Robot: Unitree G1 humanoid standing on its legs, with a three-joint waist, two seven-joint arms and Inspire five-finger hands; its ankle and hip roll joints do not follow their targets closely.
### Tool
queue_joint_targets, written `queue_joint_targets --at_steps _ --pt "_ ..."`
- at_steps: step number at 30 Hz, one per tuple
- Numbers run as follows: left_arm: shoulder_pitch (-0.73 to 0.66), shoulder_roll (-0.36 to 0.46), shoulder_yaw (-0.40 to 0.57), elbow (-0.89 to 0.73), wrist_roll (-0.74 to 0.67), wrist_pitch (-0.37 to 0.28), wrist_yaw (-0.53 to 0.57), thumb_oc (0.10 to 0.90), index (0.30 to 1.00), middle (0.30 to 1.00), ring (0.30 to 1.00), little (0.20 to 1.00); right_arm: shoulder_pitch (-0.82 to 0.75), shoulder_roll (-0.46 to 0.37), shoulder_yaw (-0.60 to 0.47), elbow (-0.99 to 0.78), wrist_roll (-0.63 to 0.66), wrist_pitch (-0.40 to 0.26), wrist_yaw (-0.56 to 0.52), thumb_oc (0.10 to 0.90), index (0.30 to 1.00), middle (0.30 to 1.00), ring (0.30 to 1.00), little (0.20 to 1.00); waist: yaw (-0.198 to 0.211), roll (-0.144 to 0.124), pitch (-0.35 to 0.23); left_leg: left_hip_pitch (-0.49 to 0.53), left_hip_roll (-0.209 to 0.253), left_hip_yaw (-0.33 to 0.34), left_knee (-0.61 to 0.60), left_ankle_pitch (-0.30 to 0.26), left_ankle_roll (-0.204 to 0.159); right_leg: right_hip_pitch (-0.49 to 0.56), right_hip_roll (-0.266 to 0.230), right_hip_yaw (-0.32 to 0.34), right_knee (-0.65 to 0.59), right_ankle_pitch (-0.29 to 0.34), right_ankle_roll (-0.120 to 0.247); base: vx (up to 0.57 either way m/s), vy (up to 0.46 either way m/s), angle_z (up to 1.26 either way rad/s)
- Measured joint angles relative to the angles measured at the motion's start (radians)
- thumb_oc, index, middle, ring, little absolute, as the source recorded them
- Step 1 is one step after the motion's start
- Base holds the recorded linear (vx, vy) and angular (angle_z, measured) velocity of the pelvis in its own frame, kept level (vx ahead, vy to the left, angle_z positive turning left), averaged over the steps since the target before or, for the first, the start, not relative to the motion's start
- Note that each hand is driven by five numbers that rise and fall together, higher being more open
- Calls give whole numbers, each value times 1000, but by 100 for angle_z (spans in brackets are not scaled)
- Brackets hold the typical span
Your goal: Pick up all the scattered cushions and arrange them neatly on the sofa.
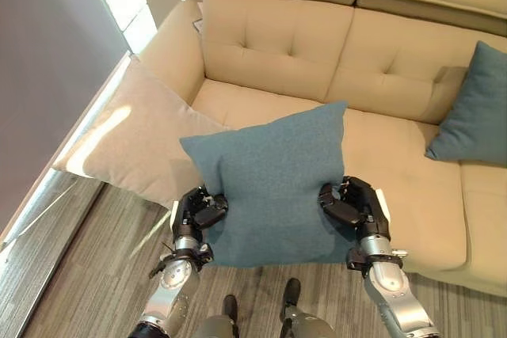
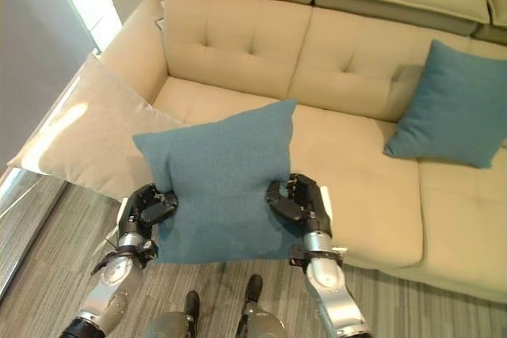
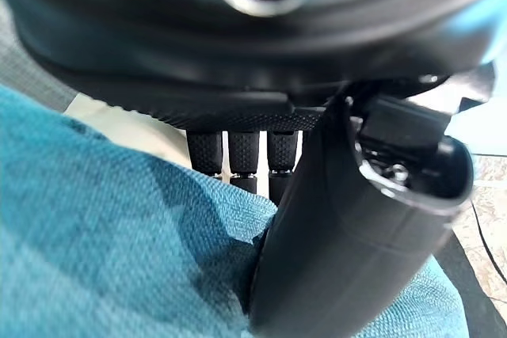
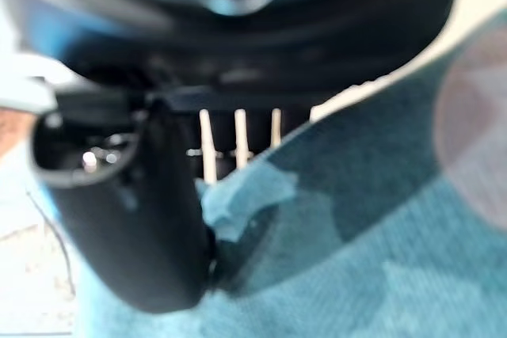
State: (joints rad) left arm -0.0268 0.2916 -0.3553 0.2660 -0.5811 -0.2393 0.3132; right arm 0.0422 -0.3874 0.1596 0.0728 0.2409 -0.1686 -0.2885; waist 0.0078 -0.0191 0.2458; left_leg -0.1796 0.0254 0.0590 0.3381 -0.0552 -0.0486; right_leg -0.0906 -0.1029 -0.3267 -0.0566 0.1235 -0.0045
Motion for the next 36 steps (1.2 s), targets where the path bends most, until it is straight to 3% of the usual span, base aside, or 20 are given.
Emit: queue_joint_targets --at_steps 4,6,8,10,11,12,13,15,17,19,20,21,24,26,29,31,34,35,36 --pt "-10 -4 -18 0 0 0 -5 400 300 300 300 300 5 6 -19 -2 1 2 -3 400 300 300 300 300 -6 -6 3 -46 20 60 50 -18 10 38 1 -12 -19 -39 -21 202 -20 19" --pt "-29 -4 -27 0 0 0 -5 400 300 300 300 300 3 5 -26 -2 2 4 -8 400 300 300 300 300 -1 -19 8 -88 25 62 -56 -10 10 44 4 -11 -34 -39 -21 181 34 14" --pt "-27 1 -27 0 0 3 -5 400 300 300 300 300 2 6 -26 0 2 5 -10 400 300 300 300 300 5 -17 7 -116 42 62 -126 15 -19 47 15 -9 -34 -42 -17 143 41 -13" --pt "-22 13 -26 1 0 8 -5 400 300 300 300 300 4 12 -11 2 2 6 -17 400 300 300 300 300 7 -13 7 -129 61 68 -217 75 -21 68 31 0 -33 -57 7 333 144 -31" --pt "-21 15 -27 1 0 9 -5 400 300 300 300 300 7 11 -8 2 3 6 -19 400 300 300 300 300 5 -6 6 -109 65 70 -243 82 -11 81 38 5 -33 -65 20 268 134 -34" --pt "-19 19 -27 1 0 16 -5 400 300 300 300 300 11 17 -7 1 3 8 -19 400 300 300 300 300 4 -8 5 -86 61 70 -252 132 21 96 37 19 -29 -74 34 250 162 -29" --pt "-18 21 -28 1 0 22 -5 400 300 300 300 300 15 22 -5 1 3 8 -19 400 300 300 300 300 5 -14 2 -74 53 71 -255 154 29 100 28 31 -22 -83 48 153 114 -29" --pt "-12 52 -28 1 0 28 -5 400 300 300 300 300 27 40 6 -5 3 8 -19 400 300 300 300 300 2 -37 -11 -48 16 101 -248 149 63 103 -21 53 13 -106 78 199 170 -27" --pt "-16 69 -18 -1 0 27 -5 400 300 300 300 300 27 60 15 -6 3 8 -18 400 300 300 300 300 5 -43 -15 -6 -35 132 -262 123 106 101 -75 64 71 -117 100 264 293 -24" --pt "-15 69 1 -1 0 28 -4 400 300 300 300 300 16 63 25 -6 3 12 -15 400 300 300 300 300 17 -29 -16 23 -44 153 -291 116 117 51 -98 89 177 -130 119 153 240 -27" --pt "-15 75 15 -1 0 28 -4 400 300 300 300 300 15 64 31 -7 2 13 -2 400 300 300 300 300 13 -15 -15 52 -40 153 -305 116 124 -16 -120 88 347 -154 145 98 184 -9" --pt "-16 84 15 -1 0 27 -4 400 300 300 300 300 17 64 37 -7 2 14 1 400 300 300 300 300 12 -16 -15 67 -42 152 -307 115 124 -47 -132 88 436 -173 163 110 163 2" --pt "-14 111 16 -2 2 27 -4 400 300 300 300 300 15 82 34 -8 1 13 15 400 300 300 300 300 18 -15 -15 113 -46 157 -311 86 149 -102 -147 79 569 -166 161 157 92 4" --pt "-10 111 17 -5 2 27 -4 400 300 300 300 300 15 83 33 -8 0 14 25 400 300 300 300 300 25 -4 -14 138 -43 154 -327 72 160 -117 -147 61 556 -181 160 134 -11 0" --pt "-8 108 22 -5 2 27 -4 400 300 300 300 300 15 82 32 -8 0 14 35 400 300 300 300 300 29 -3 -14 158 -40 156 -351 73 158 -132 -148 16 419 -189 156 162 -66 -2" --pt "-8 104 23 -4 2 27 -4 400 300 300 300 300 15 82 29 -8 0 14 39 400 300 300 300 300 28 -4 -14 166 -37 160 -362 72 151 -137 -145 -31 294 -162 144 144 -90 -4" --pt "12 89 23 -3 3 27 -5 400 300 300 300 300 21 76 30 -1 1 15 39 400 300 300 300 300 13 -23 -16 197 -51 152 -370 62 104 -95 -140 -53 98 -22 133 159 -128 8" --pt "21 89 25 -3 2 27 -6 400 300 300 300 300 25 77 31 -1 0 15 39 400 300 300 300 300 11 -35 -17 211 -59 146 -370 56 91 -74 -142 -48 74 47 103 134 -123 14" --pt "33 75 29 -2 2 27 -6 400 300 300 300 300 23 70 31 4 0 15 40 400 300 300 300 300 10 -22 -18 218 -45 141 -366 50 76 -65 -123 -47 68 67 74 81 -84 5"
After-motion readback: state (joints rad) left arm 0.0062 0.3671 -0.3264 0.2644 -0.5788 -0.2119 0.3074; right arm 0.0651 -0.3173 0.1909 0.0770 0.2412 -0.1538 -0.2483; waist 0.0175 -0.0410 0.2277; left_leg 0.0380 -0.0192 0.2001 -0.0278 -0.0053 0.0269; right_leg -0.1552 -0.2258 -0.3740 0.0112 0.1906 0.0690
